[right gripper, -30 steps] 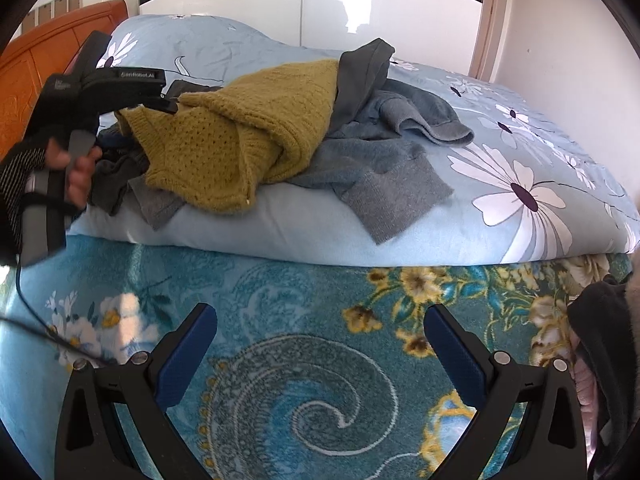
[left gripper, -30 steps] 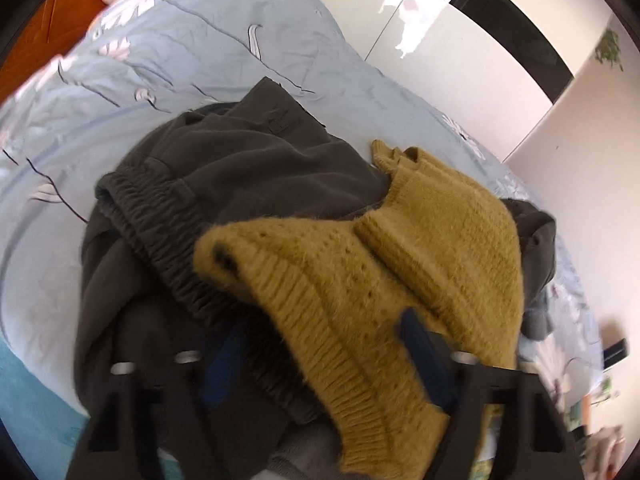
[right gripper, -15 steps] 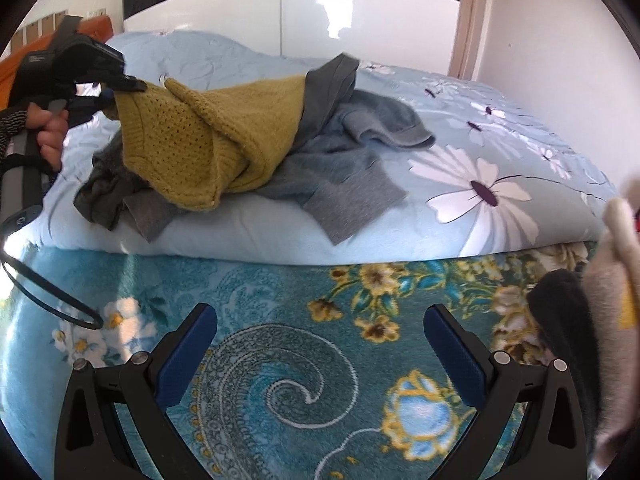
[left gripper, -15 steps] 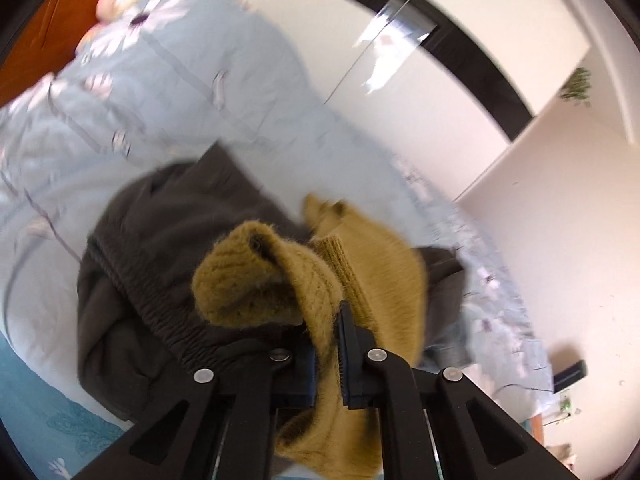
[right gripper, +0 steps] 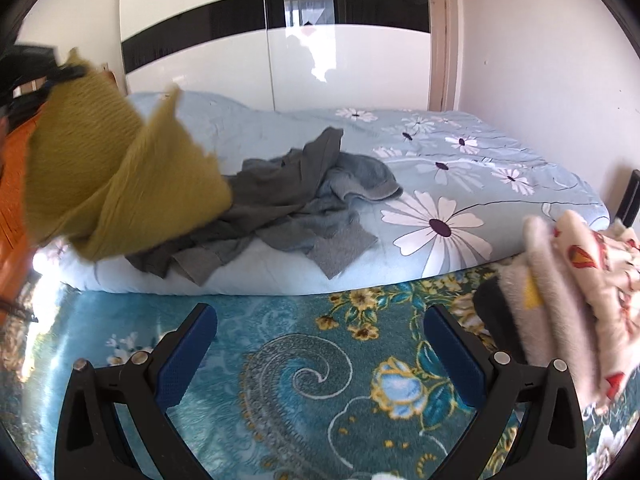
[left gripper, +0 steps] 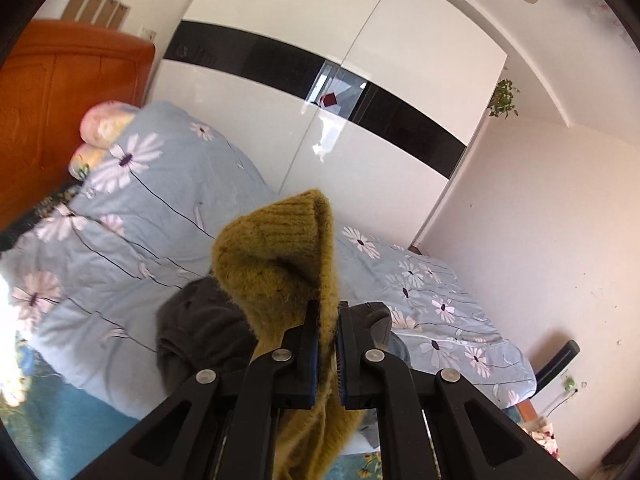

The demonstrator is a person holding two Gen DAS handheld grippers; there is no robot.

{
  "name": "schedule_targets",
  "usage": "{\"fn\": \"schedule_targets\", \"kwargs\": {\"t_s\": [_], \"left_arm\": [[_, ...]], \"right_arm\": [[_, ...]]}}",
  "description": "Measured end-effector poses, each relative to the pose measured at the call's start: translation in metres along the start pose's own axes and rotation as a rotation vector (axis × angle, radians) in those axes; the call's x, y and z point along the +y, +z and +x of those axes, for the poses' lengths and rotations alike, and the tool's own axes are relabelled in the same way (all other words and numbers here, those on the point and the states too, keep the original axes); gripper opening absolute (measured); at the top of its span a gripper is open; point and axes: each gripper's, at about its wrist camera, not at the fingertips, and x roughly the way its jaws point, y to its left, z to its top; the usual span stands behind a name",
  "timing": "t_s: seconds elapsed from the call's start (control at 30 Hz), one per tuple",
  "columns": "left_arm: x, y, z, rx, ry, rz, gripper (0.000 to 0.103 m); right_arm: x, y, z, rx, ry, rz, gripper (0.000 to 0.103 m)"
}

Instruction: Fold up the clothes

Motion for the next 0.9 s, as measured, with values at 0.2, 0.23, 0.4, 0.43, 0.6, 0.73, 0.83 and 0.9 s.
{"fn": "schedule_targets", "kwargs": {"t_s": [0.2,0.23,0.4,0.43,0.6,0.73,0.83,0.9], "left_arm": [[0.031,-0.012,-0.079,-0.010,0.043,-0.001,0.006],[0.036,-0.015,-0.094,-0.015,0.047,0.005,0.006],[0.048,-0.027,-0.153,-0.021,0.084,0.003,0.006],[0.049,-0.031,-0.161,-0.020,0.083,0.006,0.006],[0.048,-0.059,-0.182,0.008,0.093,0.024,0.006],[0.064,-0.094,-0.162,0.105,0.080,-0.074,0.006],[0.066,-0.118,-0.141,0.176,0.072,-0.119,0.006],[0.054,-0.134,-0.118,0.231,0.050,-0.120,0.006]], "right_arm": [[0.009,-0.016,-0.029,0.002,0.033,0.009,0.103],[0.012,-0.018,-0.035,-0.006,0.049,0.013,0.103],[0.019,-0.029,-0.052,-0.020,0.084,0.017,0.103],[0.019,-0.031,-0.053,-0.018,0.090,0.019,0.103],[0.020,-0.042,-0.058,-0.006,0.120,0.013,0.103],[0.027,-0.056,-0.056,0.022,0.138,-0.008,0.103],[0.031,-0.065,-0.056,0.039,0.145,-0.022,0.103],[0.029,-0.069,-0.056,0.047,0.141,-0.015,0.103]]}}
